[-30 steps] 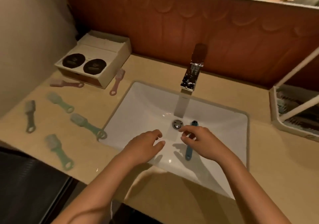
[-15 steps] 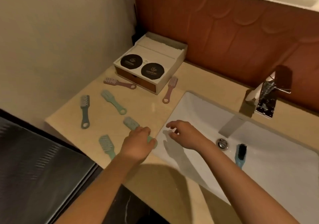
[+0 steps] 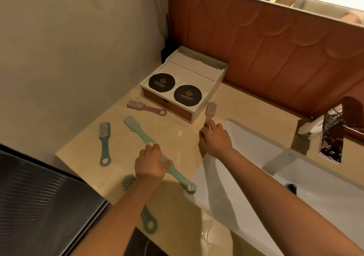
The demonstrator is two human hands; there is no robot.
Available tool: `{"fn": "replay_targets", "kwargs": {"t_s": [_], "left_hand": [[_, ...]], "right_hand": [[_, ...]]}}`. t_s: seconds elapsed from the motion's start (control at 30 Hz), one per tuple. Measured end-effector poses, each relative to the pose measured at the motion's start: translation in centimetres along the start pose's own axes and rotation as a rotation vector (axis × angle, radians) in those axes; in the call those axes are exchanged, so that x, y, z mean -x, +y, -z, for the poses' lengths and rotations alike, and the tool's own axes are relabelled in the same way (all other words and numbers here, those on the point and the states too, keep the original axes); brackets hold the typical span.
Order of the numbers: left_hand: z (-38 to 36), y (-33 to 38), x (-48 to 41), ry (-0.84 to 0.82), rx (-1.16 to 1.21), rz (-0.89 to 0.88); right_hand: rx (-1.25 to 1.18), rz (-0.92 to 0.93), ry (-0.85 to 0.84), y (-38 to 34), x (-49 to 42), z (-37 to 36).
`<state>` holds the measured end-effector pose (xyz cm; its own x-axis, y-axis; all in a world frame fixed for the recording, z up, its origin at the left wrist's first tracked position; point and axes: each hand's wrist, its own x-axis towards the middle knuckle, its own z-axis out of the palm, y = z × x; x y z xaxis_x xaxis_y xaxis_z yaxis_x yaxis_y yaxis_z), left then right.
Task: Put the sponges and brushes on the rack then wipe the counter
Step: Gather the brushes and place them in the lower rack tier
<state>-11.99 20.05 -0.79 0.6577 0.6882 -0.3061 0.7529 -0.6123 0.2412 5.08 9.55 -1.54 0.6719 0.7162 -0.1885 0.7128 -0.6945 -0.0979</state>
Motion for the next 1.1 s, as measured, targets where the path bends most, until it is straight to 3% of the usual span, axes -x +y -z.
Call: {"fn": "replay_targets", "kwargs": {"t_s": [0.17,0.33,0.5,0.63,0.8,0.97,1.1], "left_hand": [[-0.3,-0.2,-0.2,0.017,0.056,-0.012],[-1.3,-0.6,0.4,0.129,0.152,-0.058],[-1.5,-0.7,0.8,0.144,0.31,-0.052],[-1.8,-0.9,1.2,0.15,0.332,-0.04],[-1.9,-1.0,1.8,0.062,0.073,-0.031],[-1.7,-0.3,1.9,-0.007,-0.023,-0.015],[-1.9,0.2,2.6,-0.002,-0.025,-0.031]], "right_hand": [[-0.168,-0.089,0.135,0.9,1.5,-0.9],[-0.578,-0.321,0.196,1.2,1.9,-2.0],[-1.033,-0.583,0.046,1.2,2.1,-1.6],[-1.296,-0.561,-0.087,1.5,5.4,-1.6],[-1.426,-0.447,-0.211,1.3,10.3,-2.5],[-1.261,-0.419,-0.243,-0.7,12.6,-3.6],[-1.131,-0.359,-0.174,-1.4,12.8,-3.6]]}}
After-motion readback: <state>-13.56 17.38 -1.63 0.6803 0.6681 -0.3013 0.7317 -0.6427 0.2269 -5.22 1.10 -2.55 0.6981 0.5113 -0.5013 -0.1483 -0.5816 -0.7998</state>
